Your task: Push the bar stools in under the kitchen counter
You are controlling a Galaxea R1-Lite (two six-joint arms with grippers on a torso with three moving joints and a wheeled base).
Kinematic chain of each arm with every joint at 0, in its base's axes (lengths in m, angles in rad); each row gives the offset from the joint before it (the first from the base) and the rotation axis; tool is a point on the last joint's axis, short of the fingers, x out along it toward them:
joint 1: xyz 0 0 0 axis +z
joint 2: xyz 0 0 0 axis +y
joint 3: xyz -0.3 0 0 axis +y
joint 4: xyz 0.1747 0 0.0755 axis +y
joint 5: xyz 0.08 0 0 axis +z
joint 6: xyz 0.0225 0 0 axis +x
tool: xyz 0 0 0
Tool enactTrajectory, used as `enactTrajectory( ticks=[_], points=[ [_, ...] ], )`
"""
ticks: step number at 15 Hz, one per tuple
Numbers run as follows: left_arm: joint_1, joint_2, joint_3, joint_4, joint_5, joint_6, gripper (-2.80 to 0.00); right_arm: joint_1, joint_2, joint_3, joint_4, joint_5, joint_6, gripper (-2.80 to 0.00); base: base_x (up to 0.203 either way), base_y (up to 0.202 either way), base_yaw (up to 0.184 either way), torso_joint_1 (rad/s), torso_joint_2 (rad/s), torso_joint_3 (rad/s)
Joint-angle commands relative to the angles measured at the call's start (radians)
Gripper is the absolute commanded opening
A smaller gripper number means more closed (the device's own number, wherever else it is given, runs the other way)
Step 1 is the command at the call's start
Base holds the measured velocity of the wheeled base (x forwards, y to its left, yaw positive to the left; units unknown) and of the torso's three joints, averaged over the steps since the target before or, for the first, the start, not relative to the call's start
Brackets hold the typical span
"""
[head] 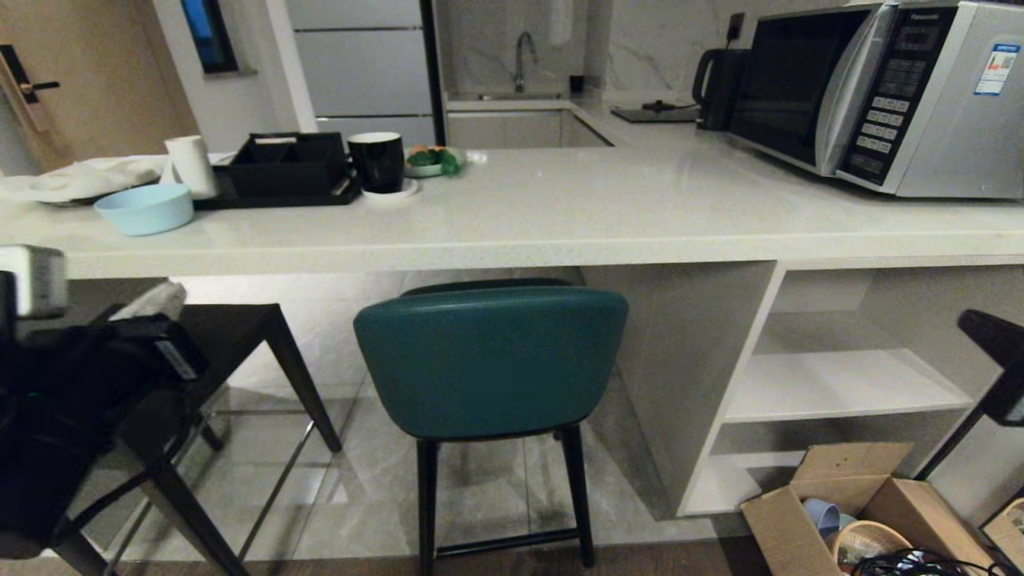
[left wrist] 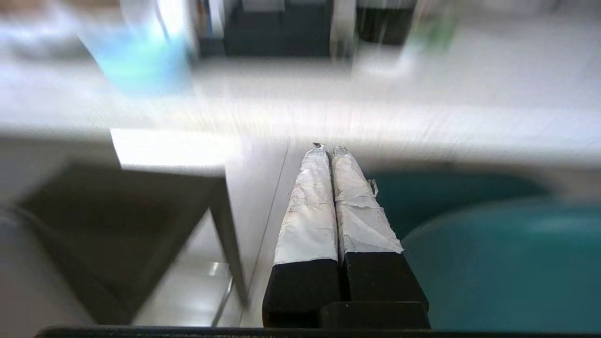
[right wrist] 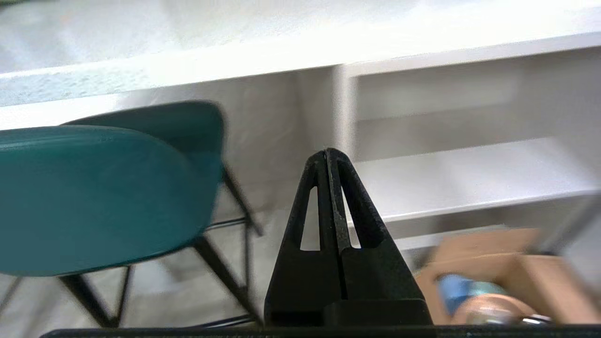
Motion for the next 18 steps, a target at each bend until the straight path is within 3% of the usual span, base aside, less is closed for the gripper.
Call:
enactTrajectory(
  ticks=[1, 4, 6, 9, 12, 14, 15, 18],
  points=[
    [-0.024, -0.367, -0.039, 0.232, 0.000, 0.002, -2.80, -0.048, -0.221, 0.004, 0.069, 0.000, -0.022, -2.80, 0.000, 0.000, 0.000, 0.000, 0.00, 0.000],
    [-0.020, -0.735, -0.237, 0.828, -0.003, -0.007, -2.80, -0.136, -0.414, -0.070, 0.240, 0.001, -0.090, -2.80, 0.000, 0.000, 0.000, 0.000, 0.00, 0.000],
    [0.037, -0.893, -0.340, 1.060, 0.006, -0.020, -2.80, -0.179, -0.513, -0.175, 0.414, 0.001, -0.107, -2.80, 0.000, 0.000, 0.000, 0.000, 0.00, 0.000],
    [0.182, -1.043, -0.368, 1.200, -0.018, -0.021, -2.80, -0.214, -0.647, -0.224, 0.560, 0.001, -0.175, -2.80, 0.000, 0.000, 0.000, 0.000, 0.00, 0.000],
    [0.188, -1.202, -0.320, 1.328, -0.180, -0.018, -2.80, -0.272, -0.753, -0.197, 0.632, 0.005, -0.205, -2.80, 0.000, 0.000, 0.000, 0.000, 0.00, 0.000],
    [0.178, -1.326, -0.284, 1.543, -0.268, 0.016, -2.80, -0.293, -0.855, -0.129, 0.697, 0.025, -0.219, -2.80, 0.000, 0.000, 0.000, 0.000, 0.00, 0.000],
    [0.176, -1.354, -0.231, 1.607, -0.275, 0.021, -2.80, -0.296, -0.906, -0.072, 0.711, 0.045, -0.225, -2.80, 0.000, 0.000, 0.000, 0.000, 0.00, 0.000],
    [0.172, -1.357, -0.031, 1.535, -0.292, -0.013, -2.80, -0.298, -0.975, 0.151, 0.683, 0.106, -0.225, -2.80, 0.000, 0.000, 0.000, 0.000, 0.00, 0.000]
  ],
)
